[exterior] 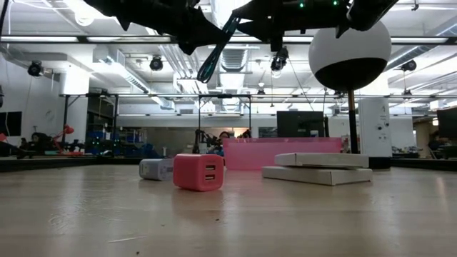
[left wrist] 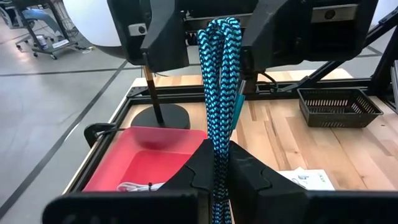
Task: Pick and place items into bin
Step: Put the light blue charger cable into the pink bin
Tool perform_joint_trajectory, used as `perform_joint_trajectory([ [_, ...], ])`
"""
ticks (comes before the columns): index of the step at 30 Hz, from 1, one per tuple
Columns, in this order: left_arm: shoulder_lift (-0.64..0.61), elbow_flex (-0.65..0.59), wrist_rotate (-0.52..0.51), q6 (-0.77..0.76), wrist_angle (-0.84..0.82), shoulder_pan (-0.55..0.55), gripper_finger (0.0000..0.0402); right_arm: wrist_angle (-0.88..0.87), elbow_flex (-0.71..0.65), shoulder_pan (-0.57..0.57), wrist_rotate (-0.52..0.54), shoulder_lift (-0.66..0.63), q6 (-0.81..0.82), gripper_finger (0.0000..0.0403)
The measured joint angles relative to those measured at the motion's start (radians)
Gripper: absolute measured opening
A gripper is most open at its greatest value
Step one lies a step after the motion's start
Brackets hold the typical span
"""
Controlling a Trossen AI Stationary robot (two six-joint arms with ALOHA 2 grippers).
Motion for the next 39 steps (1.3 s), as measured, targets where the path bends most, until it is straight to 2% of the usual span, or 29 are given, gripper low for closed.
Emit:
perform_joint_trajectory([
  [12, 0.000, -0.002, -0.002, 0.000, 0.018, 0.000, 0.0008, 0.003, 0.000, -0.006, -0.008, 0.000, 0.029, 0.0155],
  [27, 0.000, -0.001, 0.000, 0.000, 0.024, 0.000, 0.0008, -0.001, 0.000, -0.006, -0.040, 0.000, 0.031, 0.0019],
  [34, 0.000, -0.003, 0.001, -0.050, 0.024, 0.000, 0.0014, -0.001, 0.000, -0.006, -0.036, 0.000, 0.105, 0.0015],
  [39, 0.000, -0.003, 0.002, -0.076, 0.024, 0.000, 0.0035, -0.001, 0.000, -0.006, -0.027, 0.000, 0.107, 0.0014],
])
